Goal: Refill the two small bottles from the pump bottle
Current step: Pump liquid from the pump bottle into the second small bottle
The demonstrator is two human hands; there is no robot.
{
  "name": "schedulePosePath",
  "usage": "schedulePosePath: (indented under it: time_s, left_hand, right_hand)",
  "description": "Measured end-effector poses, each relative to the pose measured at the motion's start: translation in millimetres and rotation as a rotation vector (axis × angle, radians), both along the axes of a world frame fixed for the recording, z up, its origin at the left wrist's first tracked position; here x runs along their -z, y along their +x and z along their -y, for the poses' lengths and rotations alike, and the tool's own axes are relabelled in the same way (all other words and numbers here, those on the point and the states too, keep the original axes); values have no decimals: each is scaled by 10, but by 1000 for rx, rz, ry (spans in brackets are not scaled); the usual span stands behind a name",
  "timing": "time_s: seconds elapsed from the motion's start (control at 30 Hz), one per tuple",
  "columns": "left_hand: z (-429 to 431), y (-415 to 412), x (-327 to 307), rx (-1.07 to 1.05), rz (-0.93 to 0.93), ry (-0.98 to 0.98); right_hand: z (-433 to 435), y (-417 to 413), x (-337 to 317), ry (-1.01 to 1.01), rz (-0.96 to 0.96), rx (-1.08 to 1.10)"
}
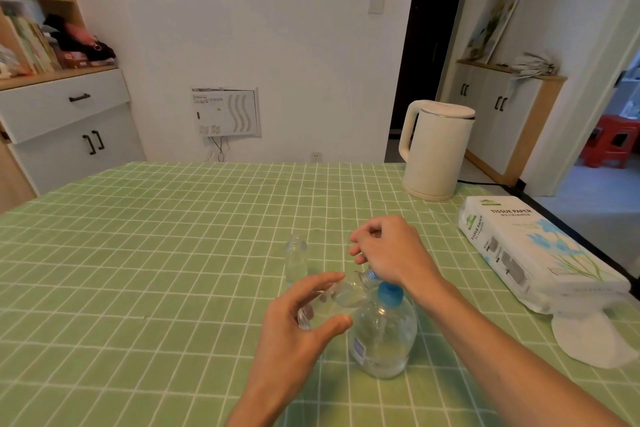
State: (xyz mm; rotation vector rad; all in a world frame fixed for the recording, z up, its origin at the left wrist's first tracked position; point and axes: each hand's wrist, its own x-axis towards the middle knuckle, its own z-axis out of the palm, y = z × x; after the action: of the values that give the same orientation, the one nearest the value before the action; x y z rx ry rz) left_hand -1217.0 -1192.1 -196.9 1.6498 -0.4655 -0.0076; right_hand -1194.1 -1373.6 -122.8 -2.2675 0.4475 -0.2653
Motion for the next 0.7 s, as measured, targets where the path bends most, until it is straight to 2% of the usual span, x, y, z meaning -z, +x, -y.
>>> schedulePosePath:
  time_s: [0.3, 0.6, 0.7]
  left_hand:
    - [13, -7, 38, 5, -44, -4]
    - [13, -3, -19, 2, -11, -16]
    - [14, 6, 2, -1, -13, -27]
  right_hand:
    - [-25, -27, 55, 11, -16, 9]
    - [-36, 1, -73, -96, -64, -43]
    - [-25, 6, -55, -59, -36, -31]
